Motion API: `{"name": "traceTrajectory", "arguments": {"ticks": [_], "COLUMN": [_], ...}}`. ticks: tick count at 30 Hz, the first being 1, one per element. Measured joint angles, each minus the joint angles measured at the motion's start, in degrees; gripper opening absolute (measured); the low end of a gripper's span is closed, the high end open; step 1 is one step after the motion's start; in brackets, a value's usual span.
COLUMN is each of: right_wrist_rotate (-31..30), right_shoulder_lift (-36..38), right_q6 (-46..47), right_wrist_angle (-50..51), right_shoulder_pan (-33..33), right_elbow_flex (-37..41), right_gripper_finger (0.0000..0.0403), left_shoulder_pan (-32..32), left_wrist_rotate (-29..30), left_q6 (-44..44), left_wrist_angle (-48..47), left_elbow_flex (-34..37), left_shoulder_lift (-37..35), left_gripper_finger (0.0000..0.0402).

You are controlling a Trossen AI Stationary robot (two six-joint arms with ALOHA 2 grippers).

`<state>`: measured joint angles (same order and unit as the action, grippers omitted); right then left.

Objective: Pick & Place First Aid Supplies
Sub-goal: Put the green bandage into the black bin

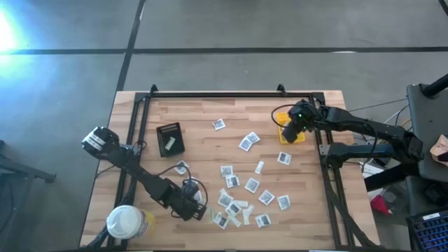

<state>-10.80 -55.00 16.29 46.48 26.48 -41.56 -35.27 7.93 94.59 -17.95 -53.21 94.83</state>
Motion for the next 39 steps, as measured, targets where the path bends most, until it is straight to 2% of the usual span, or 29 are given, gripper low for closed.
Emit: {"name": "traceTrajectory", "arguments": {"ticks": [3,9,19,29,39], "right_wrist_rotate": [2.3,2.5,2.3,1.7,1.7], "right_shoulder_lift": [0.4,2.3,4.0,3.9,3.8], "right_q6": [0.0,0.3,2.8,1.6,-2.2], "right_wrist_angle": [0.0,-0.1,-0.6,-3.1,-13.2], "right_shoulder_pan": [-0.3,-2.5,-8.6,-12.6,-13.5], "right_elbow_flex": [0.0,-0.1,-0.1,0.0,2.3], "right_gripper_finger": [0.0063,0.0063,0.0063,0.0063,0.0063], "left_shoulder_pan": [0.0,0.0,0.8,4.8,12.6], "left_wrist_rotate": [0.8,3.8,17.5,24.1,25.2], "left_q6": [-0.7,-1.1,-0.1,-0.5,-5.0], "left_wrist_angle": [-2.1,-10.7,-28.5,-29.7,-29.7], "left_elbow_flex": [0.0,0.0,0.5,9.7,19.0], "left_shoulder_lift": [-2.0,-7.6,-20.7,-32.2,-41.3], "left_gripper_finger": [0.0000,0.0000,0.0000,0.0000,0.0000]}}
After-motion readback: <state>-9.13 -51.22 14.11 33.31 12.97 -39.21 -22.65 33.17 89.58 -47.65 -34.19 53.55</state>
